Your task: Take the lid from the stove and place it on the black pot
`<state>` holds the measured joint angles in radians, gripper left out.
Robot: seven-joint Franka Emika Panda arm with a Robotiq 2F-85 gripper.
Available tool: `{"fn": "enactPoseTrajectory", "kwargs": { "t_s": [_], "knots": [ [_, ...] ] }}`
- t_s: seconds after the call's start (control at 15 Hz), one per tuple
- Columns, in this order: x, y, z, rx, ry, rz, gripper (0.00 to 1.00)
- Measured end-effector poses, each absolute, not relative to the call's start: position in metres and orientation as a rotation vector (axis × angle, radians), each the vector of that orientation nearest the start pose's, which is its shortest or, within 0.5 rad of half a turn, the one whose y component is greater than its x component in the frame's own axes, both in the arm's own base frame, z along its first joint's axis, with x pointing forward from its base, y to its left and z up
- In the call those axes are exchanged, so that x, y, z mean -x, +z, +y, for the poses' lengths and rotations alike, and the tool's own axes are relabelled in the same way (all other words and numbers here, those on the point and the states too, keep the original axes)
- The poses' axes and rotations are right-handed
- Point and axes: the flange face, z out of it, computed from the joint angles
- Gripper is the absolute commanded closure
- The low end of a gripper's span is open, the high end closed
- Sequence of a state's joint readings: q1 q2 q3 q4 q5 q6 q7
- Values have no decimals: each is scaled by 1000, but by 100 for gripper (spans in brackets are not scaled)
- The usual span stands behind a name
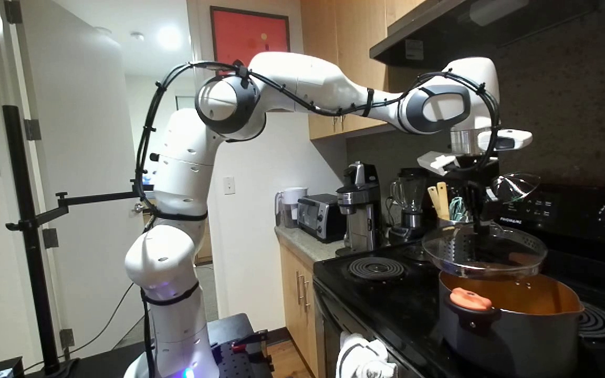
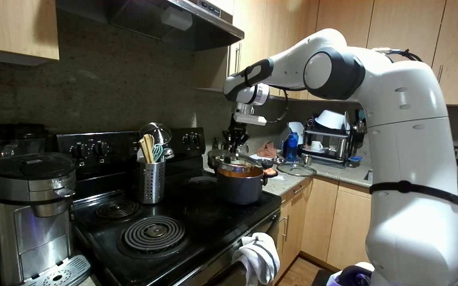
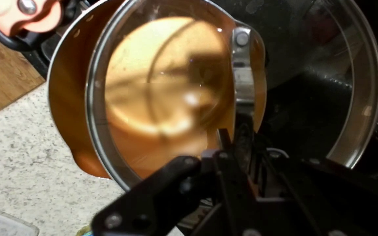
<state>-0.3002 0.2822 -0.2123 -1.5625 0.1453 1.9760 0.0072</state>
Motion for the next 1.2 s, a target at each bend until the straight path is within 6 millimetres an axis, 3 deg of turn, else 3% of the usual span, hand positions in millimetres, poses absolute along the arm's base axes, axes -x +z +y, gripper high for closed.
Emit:
{"fn": "enactPoseTrajectory", "kwargs": {
  "t_s": [0.73, 1.2],
  "knots": [
    [-572, 481, -338, 2926, -192, 1055, 96],
    [-577, 479, -343, 2932, -195, 1061, 96]
  ]
}}
